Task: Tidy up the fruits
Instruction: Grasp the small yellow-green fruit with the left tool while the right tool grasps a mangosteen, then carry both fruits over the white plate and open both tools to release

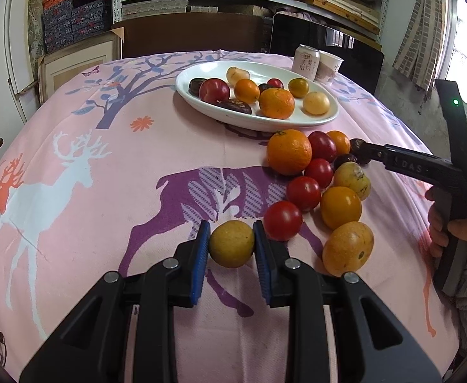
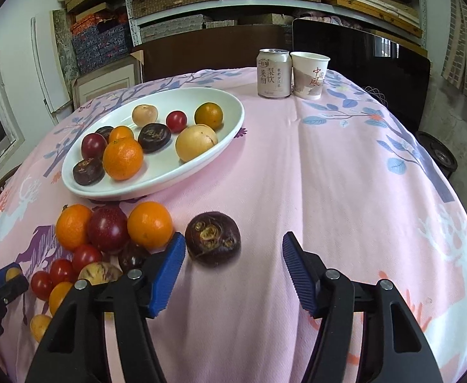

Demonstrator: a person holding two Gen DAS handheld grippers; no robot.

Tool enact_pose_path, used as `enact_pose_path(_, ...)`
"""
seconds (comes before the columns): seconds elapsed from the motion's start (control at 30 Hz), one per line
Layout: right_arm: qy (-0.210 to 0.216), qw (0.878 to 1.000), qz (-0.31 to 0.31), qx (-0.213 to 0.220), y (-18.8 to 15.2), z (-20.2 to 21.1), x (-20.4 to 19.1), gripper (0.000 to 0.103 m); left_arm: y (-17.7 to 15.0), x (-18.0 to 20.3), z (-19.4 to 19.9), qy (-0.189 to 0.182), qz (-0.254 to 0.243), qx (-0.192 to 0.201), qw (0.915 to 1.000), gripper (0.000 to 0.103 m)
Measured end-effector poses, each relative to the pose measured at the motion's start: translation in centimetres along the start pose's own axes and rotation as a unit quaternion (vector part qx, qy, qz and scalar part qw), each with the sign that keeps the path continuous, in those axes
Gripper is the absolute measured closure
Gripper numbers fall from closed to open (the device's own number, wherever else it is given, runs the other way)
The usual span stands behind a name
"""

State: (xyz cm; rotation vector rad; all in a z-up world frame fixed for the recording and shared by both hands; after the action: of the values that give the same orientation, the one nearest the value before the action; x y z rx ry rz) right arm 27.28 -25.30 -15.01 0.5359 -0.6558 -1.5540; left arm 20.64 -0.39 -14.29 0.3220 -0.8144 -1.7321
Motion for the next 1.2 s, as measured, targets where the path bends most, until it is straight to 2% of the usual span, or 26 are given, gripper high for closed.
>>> enact_pose_path(0.1,0.012,1.0,0.003,-0.025,-0.1,-1.2,-0.6,0.046,-0.1,0.0,-0.2,0.0,0.001,-0.005,1.0,0.076)
enact_pose_path(0.17,0.014,0.999,0.006,-0.032,-0.2,-1.5,-0.9,0.048,-0.2,-0.1,-0.4,0.0,0.003,-0.009,1.0,0.076)
enact_pose_path(0.2,0.01,0.999,0.01,-0.031,-0.2,-1.5,-1.1,0.052,-0.2,-0.2,-0.5,0.0,0.004,-0.011,0.9999,0.076)
enact_pose_path(0.23,0.011,0.999,0.014,-0.031,-0.3,-1.5,-1.3,0.063,-0.3,-0.2,-0.6,-0.002,0.006,-0.013,0.9999,0.076)
enact_pose_path(0.4,0.015,1.0,0.015,-0.023,-0.4,-0.8,-1.3,0.063,-0.5,-0.6,-1.1,-0.011,0.019,-0.024,0.9995,0.076)
enact_pose_path(0.6,0.031,1.0,-0.003,0.004,-2.0,2.4,-0.7,0.063,-0.5,-0.6,-1.2,-0.013,0.02,-0.024,0.9994,0.076)
enact_pose_path(0.7,0.034,0.999,-0.005,0.013,-2.6,3.6,-0.7,0.063,-0.1,-0.4,-0.9,-0.016,0.019,-0.016,0.9996,0.076)
enact_pose_path(0.77,0.037,0.999,-0.016,0.023,-2.6,4.4,-0.3,0.063,0.7,-0.3,-0.6,-0.001,0.008,-0.003,1.0,0.076)
enact_pose_path(0.9,0.045,0.997,-0.035,0.043,-2.2,5.4,0.5,0.063,4.2,-0.5,0.4,0.004,0.011,0.024,0.9996,0.076)
enact_pose_path(1.0,0.052,0.996,-0.047,0.059,-0.8,6.2,1.0,0.063,8.2,-0.7,1.1,0.018,0.002,0.054,0.9984,0.076)
enact_pose_path(1.2,0.068,0.994,-0.041,0.077,5.5,7.0,0.4,0.063,15.5,-1.2,-1.0,0.01,0.02,0.082,0.9963,0.076)
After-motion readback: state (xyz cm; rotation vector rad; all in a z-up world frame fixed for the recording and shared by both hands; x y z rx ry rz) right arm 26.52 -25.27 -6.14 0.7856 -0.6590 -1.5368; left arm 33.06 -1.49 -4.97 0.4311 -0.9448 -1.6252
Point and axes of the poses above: each gripper's, at about its wrist camera, not at the fingertips, and z roughly against the way its jaws point, x to its right, y to its top, the point moved 8 cm from there along -z, roughly the way its jaws point, and after that the axes turned 9 degrees about -y, right-handed, at the moved point
